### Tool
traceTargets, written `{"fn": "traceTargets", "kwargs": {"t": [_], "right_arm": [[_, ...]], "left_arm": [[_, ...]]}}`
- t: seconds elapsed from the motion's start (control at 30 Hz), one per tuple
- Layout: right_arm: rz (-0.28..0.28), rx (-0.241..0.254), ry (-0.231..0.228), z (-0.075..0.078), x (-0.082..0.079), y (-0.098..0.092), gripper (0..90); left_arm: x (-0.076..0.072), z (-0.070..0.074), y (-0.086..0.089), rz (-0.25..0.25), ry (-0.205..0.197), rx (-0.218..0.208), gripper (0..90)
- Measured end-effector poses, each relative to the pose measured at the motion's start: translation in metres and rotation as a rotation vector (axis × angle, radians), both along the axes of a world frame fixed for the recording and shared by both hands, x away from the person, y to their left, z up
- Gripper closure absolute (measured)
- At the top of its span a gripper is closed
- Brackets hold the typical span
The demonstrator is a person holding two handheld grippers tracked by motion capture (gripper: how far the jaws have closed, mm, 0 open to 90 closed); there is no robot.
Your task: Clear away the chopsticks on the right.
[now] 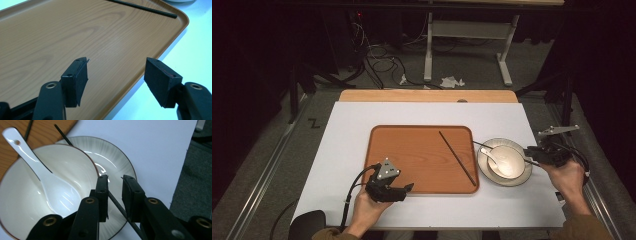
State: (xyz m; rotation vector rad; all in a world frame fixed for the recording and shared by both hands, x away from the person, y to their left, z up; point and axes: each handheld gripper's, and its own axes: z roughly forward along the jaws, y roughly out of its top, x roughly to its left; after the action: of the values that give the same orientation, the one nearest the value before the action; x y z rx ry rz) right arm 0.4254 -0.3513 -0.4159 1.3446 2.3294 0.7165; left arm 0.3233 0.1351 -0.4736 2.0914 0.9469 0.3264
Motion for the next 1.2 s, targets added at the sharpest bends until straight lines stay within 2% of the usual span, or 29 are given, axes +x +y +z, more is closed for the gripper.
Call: {"fn": "traceTargets", "kwargs": {"t": [0.1,0.3,0.4,0.53,0.67,1.2], "right_arm": [[-0.014,-0.045,0.035,-0.006,0.002,-0.003,76.1],[-0.021,-0.089,0.087,-0.017,0.007,-0.005,76.1],[-0.003,-0.097,0.100,-0.021,0.008,-0.003,76.1],[0.012,-0.102,0.117,-0.024,0.010,-0.001,76.0],[0.013,-0.108,0.142,-0.029,0.014,-0.001,76.0],[0.030,-0.137,0.169,-0.032,0.019,0.003,80.2]], "left_arm": [[0.000,0.000,0.000,-0.005,0.005,-0.007,35.3],[0.000,0.000,0.000,-0.004,0.002,-0.008,35.3],[0.000,0.001,0.000,-0.001,0.001,-0.008,35.3],[-0.001,0.002,0.000,-0.010,0.013,-0.047,35.2],[-0.001,0.002,0.000,-0.006,0.011,-0.045,35.3],[-0.001,0.002,0.000,-0.010,0.011,-0.039,35.3]]}}
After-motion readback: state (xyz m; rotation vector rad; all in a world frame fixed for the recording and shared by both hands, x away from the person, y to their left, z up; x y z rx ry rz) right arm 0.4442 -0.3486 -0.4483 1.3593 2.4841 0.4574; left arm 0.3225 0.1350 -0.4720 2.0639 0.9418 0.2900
